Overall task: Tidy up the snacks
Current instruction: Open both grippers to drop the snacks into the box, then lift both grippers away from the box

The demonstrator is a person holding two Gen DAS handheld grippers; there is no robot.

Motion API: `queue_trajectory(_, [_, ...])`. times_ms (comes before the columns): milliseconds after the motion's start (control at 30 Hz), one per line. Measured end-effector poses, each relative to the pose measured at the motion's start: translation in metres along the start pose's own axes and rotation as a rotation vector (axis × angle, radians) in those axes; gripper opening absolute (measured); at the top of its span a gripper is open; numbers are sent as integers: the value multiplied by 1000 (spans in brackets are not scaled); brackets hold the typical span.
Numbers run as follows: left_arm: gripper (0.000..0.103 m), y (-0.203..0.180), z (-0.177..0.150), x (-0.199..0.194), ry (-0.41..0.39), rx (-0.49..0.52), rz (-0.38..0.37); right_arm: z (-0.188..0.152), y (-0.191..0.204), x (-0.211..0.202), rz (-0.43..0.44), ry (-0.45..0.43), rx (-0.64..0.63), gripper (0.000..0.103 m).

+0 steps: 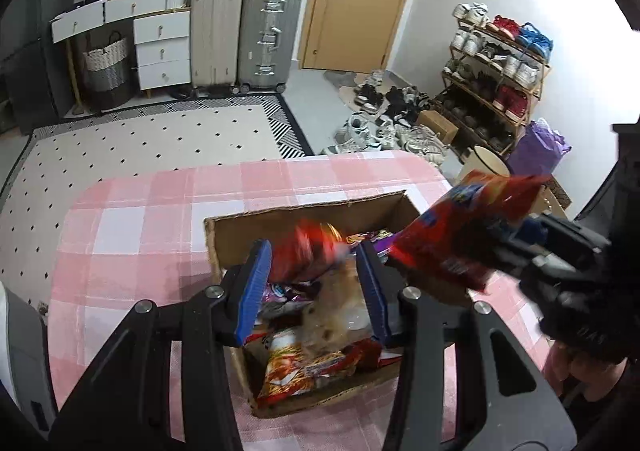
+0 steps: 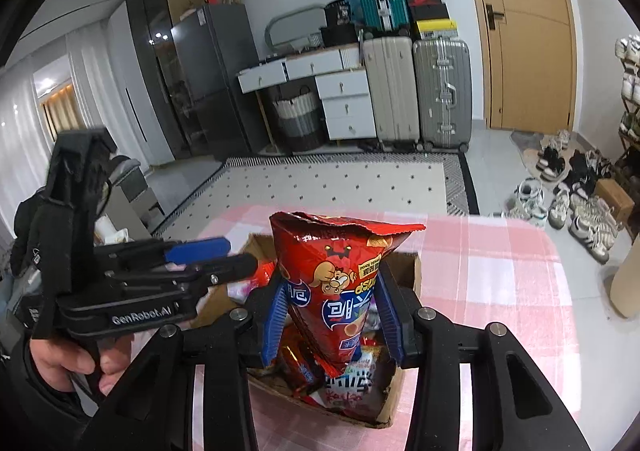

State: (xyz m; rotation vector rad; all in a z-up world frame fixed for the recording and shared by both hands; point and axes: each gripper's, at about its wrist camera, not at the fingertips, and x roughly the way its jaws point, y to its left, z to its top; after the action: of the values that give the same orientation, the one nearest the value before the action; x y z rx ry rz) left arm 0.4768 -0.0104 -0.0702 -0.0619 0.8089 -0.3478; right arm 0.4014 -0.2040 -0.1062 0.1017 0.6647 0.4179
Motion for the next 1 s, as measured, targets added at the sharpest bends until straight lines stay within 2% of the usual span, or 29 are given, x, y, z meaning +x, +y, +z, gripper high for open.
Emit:
queue_trajectory(100, [42,-5,0,1,2,18,8,-5,-1,8,-16,20,-18,50])
queue_trajectory(167, [42,-6,-5,-6,-7,25,-2,-8,-2,5,-27,2,-25,67])
queue_trajectory(200, [42,-7,-7,-9,-14,27,7,-9,-3,3,-32,-5,-27,70])
queue_trajectory(400, [45,-16,-25,-41,-39,14,18,-8,0,-29,-15,-75,-32,70])
queue_trajectory(533, [59,-22,-38,-73,-77,3,30,-10,8,-57,-3,-109,-35,71])
queue_trajectory(633, [71,-28,-51,-98,-113,4,59,-16,15,-80,1,-135,-40,76])
queue_trajectory(733, [78,-37,-68,-122,-154,8,102,-28,27,-106,-9,-173,-64,92])
queue_trajectory(1000, [87,-58,-119,-187,-229,-7,59,-78,44,-157,3,-217,-58,99])
